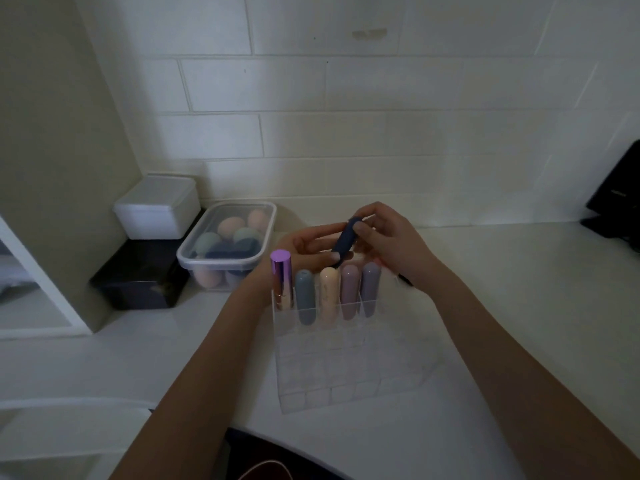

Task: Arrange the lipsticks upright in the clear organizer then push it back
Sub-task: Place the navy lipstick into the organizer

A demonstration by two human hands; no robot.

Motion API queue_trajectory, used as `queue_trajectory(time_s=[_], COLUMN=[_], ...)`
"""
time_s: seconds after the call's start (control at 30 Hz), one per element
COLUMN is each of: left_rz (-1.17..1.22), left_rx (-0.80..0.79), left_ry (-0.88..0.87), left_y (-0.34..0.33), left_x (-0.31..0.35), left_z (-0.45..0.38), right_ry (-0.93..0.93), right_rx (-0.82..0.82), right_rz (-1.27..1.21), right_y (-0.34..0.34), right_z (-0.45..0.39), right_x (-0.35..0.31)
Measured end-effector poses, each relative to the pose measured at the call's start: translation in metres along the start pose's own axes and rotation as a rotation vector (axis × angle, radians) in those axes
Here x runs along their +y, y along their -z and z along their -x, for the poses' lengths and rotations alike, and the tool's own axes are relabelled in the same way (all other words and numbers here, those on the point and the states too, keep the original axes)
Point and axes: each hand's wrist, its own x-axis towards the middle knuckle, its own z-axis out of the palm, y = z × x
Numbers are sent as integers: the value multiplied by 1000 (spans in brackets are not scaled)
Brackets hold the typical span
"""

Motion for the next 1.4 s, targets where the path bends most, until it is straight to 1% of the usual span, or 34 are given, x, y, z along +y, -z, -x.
queue_trajectory(time_s=[0.07,0.17,0.27,0.4,0.47,0.53,0.63,0.7,0.8,0.87,0.9,0.97,1.07,1.2,1.33,1.4], left_rz=[86,106,170,244,267,240,173,134,107,89,74,50,17,12,-2,5], left_rx=[-41,0,48,-31,-38,-7,38,40,-3,67,117,175,202,215,283,294], left_ry=[-2,-44,-61,-107,-122,-128,-117,-110,-107,-70,-53,-38,-25,-9,8,4], left_y=[2,1,2,3,1,1,0,-1,-3,-3,-3,-4,-6,-7,-4,-4], left_x=[2,3,2,3,2,0,-1,0,0,0,0,1,3,3,2,2], left_z=[0,1,2,3,3,1,-2,-2,0,0,-1,-2,-3,-2,-3,-4], right_ry=[12,44,35,-3,-9,3,67,93,107,131,141,134,67,-5,-83,-143], right_rx=[32,35,-23,-132,-169,-166,-61,-22,-11,-24,-62,-204,-393,-484,-653,-681], right_rz=[-36,-92,-131,-231,-271,-252,-184,-126,-50,-2,37,132,233,341,508,536], right_y=[1,4,6,8,11,12,12,13,21,33,41,56,67,63,57,55], right_z=[0,0,2,5,6,6,4,2,1,4,7,13,20,20,19,18], right_x=[-6,-17,-26,-34,-37,-39,-38,-35,-41,-52,-59,-71,-78,-78,-76,-73])
